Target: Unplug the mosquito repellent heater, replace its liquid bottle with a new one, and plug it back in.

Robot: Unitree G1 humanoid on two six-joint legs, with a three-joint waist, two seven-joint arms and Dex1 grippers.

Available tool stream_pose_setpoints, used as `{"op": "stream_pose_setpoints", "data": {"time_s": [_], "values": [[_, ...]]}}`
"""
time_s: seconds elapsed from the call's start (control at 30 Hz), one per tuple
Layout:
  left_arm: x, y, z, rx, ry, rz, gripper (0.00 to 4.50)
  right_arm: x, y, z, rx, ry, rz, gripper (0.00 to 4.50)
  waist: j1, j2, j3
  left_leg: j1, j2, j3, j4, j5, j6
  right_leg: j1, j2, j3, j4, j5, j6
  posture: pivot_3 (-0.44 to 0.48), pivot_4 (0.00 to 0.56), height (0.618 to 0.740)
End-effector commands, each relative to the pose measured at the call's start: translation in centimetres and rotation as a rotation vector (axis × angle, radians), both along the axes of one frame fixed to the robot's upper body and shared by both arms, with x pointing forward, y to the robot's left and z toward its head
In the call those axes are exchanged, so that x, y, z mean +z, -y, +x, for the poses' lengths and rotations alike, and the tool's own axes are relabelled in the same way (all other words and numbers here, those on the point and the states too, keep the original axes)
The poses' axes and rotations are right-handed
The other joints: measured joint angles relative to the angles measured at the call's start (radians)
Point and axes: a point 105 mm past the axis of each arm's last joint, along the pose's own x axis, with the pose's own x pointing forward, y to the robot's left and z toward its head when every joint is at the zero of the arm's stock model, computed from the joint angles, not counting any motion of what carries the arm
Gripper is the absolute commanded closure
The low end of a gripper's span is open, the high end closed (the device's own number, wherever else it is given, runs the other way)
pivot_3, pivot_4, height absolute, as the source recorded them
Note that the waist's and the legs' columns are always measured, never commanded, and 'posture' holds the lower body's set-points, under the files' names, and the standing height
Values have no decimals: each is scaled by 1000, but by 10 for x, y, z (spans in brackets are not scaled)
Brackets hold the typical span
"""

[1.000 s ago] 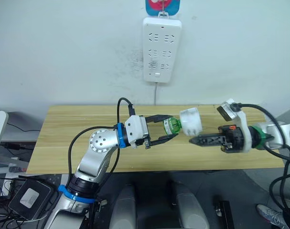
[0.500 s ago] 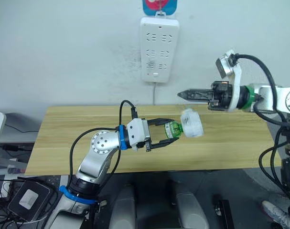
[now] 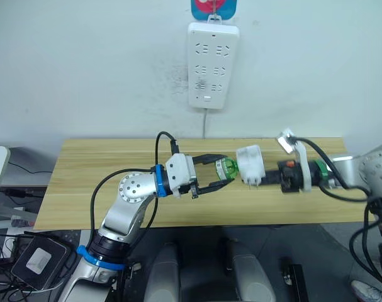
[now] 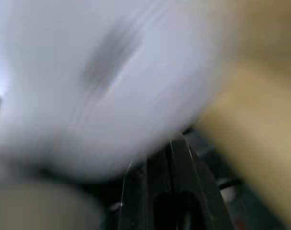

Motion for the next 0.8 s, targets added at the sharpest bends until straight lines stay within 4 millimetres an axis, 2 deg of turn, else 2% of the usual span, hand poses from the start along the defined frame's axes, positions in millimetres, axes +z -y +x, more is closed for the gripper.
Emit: {"op": "stream_pose_setpoints", "data": {"time_s": [0.03, 0.1, 0.27, 0.37, 0.47, 0.53, 0.63, 0.8], "values": [[7, 3, -2, -12, 32, -15, 2243, 29, -3, -16, 66, 41, 89, 4459, -4, 0, 0, 0, 0, 0, 0, 0, 0, 0, 0, 0, 0, -1, 1, -102, 326, 740], [6, 4, -3, -19, 30, -12, 2243, 37, -7, -13, 52, 56, 119, 4459, -4, 0, 0, 1, 0, 0, 0, 0, 0, 1, 1, 0, 0, -2, 4, -110, 326, 740], [1, 8, -9, -54, 29, 8, 2243, 74, -18, 15, -37, 111, 230, 4459, -7, 0, 0, 1, 0, 1, 0, 0, 0, 0, 1, 1, 0, -2, 4, -120, 324, 740], [1, 9, -10, -67, 27, 12, 2243, 89, -22, 42, -152, 184, 238, 4459, -7, 0, 0, 1, 0, 0, -1, 0, 0, 0, 1, 1, -1, -2, 4, -123, 326, 740], [0, 10, -13, -78, 23, 15, 2243, 93, -21, 68, -271, 278, 193, 4459, -5, 0, 0, 0, 0, 1, -1, 0, 0, 0, 1, 1, -1, -2, 4, -124, 326, 740], [-1, 10, -15, -86, 23, 17, 2243, 87, -18, 81, -327, 337, 127, 4459, -2, 0, 0, 0, 0, 1, -1, 0, 0, -1, 0, 0, -1, -2, 4, -124, 329, 740], [0, 10, -15, -88, 22, 15, 2243, 62, -5, 96, -384, 422, -30, 4459, -2, 0, 0, 0, 0, 1, -1, 0, 0, -1, 0, 0, -2, -2, 4, -119, 331, 740], [-1, 5, -13, -61, 10, 10, 2243, 32, 19, 91, -382, 451, -97, 4459, -2, 0, 0, 0, 0, 1, -1, 0, 0, -1, 0, 0, -2, -2, 3, -115, 334, 740]]}}
